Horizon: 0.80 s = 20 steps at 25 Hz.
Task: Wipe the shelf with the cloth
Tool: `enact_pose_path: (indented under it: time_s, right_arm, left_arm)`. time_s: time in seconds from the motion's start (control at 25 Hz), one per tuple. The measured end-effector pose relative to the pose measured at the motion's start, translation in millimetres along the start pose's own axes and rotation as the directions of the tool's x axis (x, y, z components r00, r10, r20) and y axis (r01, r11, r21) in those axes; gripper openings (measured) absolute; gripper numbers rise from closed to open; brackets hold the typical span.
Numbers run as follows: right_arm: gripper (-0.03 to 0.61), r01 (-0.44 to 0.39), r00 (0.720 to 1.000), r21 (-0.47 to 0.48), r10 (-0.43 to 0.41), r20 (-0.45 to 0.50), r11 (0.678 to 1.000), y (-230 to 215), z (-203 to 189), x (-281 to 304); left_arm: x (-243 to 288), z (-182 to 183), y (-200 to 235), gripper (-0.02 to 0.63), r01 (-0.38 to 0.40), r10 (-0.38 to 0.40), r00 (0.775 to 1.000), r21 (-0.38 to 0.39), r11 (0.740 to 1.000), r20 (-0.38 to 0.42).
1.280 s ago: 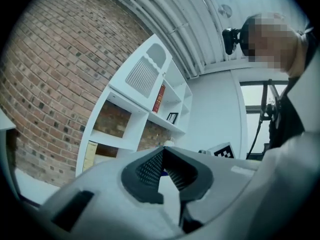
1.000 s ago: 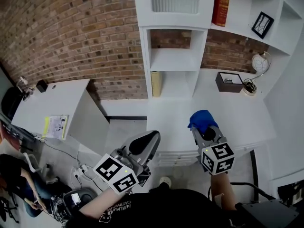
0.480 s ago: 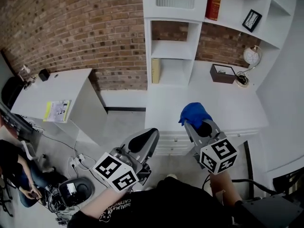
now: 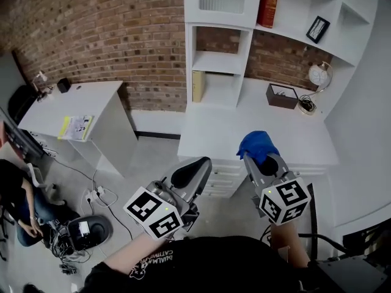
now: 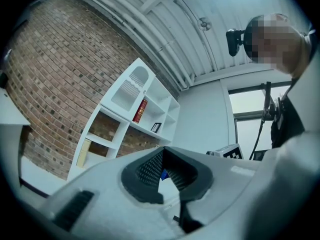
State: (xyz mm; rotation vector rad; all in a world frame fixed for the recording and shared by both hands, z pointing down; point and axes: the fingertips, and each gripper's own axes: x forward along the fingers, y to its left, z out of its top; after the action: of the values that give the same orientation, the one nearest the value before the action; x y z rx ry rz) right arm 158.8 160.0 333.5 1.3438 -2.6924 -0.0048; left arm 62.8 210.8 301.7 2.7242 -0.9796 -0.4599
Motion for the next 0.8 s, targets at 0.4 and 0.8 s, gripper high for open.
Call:
enact_pose_path:
  time_s: [0.4, 0.8]
  right_arm:
    - [0.051, -0.047, 0.997, 0.018, 0.048, -0.061, 0.999, -22, -37, -107]
    - [0.051, -0.101, 0.992, 0.019, 0.102, -0.078, 0.995, -6, -70, -141]
  left_arm:
    - [24, -57, -107, -0.002, -0.023, 0.021, 0.999, -0.055, 0.998, -0.027]
    - [-5, -89, -138, -0.002, -0.112, 0.109, 0.993, -0.071, 0.991, -0.042]
